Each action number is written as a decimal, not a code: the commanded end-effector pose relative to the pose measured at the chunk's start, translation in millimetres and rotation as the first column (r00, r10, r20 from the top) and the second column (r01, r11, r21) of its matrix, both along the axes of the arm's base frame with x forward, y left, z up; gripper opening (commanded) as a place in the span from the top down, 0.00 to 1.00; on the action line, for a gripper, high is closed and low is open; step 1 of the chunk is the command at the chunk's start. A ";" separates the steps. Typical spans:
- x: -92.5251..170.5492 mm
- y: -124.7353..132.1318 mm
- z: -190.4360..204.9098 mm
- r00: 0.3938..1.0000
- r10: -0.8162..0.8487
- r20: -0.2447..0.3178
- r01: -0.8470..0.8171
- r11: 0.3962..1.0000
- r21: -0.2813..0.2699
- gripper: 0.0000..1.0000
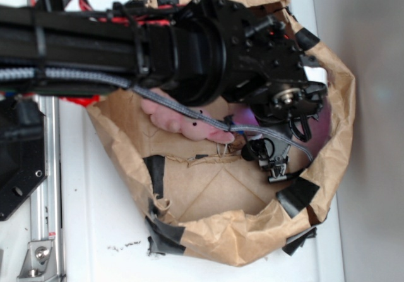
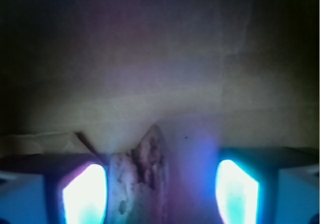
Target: Grab the wood chip.
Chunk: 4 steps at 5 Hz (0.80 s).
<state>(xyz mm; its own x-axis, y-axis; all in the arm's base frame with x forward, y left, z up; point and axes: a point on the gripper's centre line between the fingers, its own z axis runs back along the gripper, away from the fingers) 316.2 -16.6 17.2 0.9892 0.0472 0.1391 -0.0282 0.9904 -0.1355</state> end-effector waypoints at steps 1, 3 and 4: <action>-15.2 -11.7 7.1 1.000 0.001 -0.020 -0.002 1.000 -0.026 1.00; -13.2 -9.9 15.0 1.000 0.009 -0.020 -0.008 0.999 0.031 1.00; -4.2 -1.6 52.9 0.999 -0.029 0.044 0.018 0.974 0.228 1.00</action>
